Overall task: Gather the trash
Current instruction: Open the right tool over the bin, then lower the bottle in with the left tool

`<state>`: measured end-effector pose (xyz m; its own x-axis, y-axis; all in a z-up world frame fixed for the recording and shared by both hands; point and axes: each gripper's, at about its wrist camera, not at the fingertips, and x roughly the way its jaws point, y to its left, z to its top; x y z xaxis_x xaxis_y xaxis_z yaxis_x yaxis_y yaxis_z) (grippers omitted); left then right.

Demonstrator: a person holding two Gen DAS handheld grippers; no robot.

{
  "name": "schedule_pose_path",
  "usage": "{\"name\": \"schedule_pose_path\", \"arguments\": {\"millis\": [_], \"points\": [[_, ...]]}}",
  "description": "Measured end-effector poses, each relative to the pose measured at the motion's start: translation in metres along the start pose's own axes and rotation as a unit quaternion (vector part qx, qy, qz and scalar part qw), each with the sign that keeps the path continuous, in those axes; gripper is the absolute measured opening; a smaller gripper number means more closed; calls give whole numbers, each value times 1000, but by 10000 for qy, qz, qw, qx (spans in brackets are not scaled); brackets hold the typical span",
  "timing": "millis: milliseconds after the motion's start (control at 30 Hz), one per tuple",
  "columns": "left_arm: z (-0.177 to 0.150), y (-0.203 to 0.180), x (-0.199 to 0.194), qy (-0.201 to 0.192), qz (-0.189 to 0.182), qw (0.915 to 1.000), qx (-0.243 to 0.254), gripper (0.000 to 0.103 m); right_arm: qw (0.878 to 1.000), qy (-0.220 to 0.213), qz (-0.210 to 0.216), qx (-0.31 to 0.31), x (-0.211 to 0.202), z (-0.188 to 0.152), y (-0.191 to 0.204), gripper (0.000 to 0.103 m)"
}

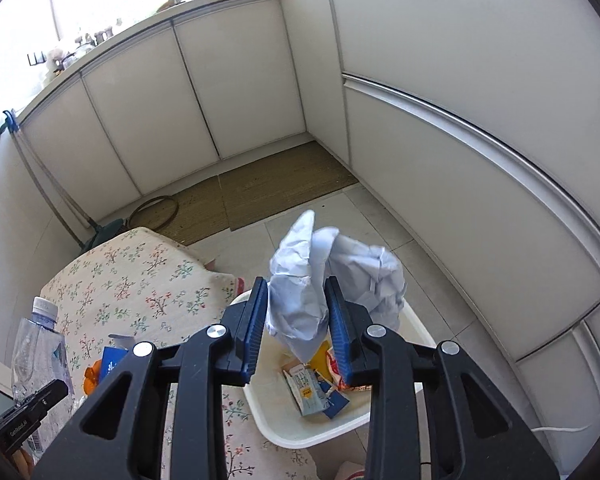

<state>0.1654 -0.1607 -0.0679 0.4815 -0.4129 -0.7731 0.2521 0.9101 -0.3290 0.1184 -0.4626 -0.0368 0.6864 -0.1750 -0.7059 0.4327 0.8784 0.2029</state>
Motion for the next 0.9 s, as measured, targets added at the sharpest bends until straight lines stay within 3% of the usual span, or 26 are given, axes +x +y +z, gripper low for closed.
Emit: {"name": "schedule_pose_path", "arguments": {"millis": [67,200,267,600,900], "points": [[3,-13,9,48,-88,9999,62,17,9999,60,17,146,4,2,-12,54],[10,-47,26,113,-335,9993,143,17,9990,87,-95,420,5,6,-35,67],[15,-62,33,140,-459,9986,203,17,9981,57,-222,577,2,7,-50,79],[18,-141,73,407,-868,9932,658,17,9878,-15,-909,1267,-8,8,-123,85],[17,-174,115,797,-953,9894,746,17,9815,40,-1248,1449,-7,6,-152,87]]}}
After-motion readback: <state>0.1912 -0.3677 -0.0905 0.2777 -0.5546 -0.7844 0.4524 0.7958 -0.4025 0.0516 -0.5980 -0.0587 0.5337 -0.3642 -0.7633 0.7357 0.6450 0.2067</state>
